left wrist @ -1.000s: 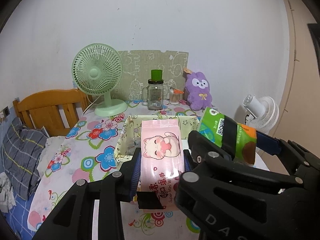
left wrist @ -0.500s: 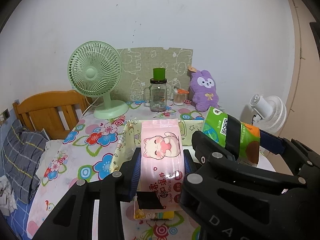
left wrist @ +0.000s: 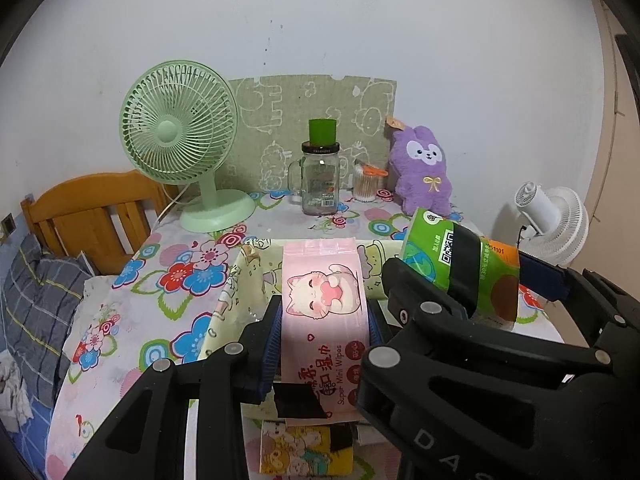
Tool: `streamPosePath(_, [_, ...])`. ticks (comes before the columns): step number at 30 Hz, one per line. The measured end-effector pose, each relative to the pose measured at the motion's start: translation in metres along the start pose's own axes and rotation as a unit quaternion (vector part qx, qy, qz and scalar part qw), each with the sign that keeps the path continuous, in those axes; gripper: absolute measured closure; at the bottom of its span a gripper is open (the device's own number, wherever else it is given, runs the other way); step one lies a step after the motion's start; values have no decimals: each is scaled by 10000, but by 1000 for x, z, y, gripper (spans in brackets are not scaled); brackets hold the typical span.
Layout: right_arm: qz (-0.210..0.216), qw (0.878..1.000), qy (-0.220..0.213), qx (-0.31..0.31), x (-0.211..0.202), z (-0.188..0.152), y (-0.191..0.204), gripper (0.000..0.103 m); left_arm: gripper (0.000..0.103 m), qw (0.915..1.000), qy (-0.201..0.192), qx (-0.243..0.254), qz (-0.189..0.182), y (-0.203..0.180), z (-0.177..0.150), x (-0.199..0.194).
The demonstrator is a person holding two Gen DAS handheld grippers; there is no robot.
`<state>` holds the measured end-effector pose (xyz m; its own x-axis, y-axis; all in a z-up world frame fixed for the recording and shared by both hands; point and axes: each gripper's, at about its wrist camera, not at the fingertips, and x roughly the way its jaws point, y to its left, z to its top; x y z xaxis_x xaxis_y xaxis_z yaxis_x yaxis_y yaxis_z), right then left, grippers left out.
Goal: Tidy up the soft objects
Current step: 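Lift both packs and carry them over the yellow box, then lower the pink and green packs into the box and open both tools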
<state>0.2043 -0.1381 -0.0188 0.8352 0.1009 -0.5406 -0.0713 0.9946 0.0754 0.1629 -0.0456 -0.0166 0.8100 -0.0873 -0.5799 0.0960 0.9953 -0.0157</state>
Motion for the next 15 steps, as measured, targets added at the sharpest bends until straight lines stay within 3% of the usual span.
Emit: streamPosePath(15, [231, 9995, 189, 84, 48, 6, -7, 16, 62, 9994, 338, -37, 20, 1, 6, 41])
